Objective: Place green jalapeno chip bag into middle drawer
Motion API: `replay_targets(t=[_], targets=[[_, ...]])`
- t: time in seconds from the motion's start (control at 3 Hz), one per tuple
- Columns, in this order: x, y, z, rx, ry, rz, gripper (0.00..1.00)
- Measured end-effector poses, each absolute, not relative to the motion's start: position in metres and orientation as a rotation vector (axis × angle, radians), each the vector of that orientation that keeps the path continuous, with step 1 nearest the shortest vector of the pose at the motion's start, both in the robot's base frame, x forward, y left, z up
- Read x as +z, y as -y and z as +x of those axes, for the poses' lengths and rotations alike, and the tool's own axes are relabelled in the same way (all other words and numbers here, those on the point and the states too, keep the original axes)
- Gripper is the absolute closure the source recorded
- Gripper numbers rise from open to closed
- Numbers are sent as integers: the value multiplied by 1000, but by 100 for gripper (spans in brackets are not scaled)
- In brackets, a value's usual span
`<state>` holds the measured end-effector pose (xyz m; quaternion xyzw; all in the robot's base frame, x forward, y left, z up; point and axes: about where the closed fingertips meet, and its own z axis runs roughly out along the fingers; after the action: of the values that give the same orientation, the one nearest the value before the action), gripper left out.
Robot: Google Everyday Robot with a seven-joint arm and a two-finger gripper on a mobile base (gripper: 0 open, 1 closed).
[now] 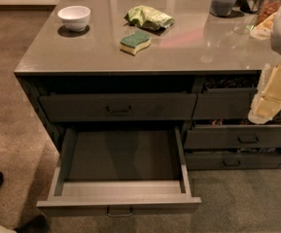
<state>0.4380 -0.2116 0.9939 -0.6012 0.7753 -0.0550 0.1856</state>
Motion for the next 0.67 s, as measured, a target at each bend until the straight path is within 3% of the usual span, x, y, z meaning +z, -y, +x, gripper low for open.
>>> replay_targets(t=[0.67], targets=[[990, 215, 438, -143, -2204, -1676, 0]])
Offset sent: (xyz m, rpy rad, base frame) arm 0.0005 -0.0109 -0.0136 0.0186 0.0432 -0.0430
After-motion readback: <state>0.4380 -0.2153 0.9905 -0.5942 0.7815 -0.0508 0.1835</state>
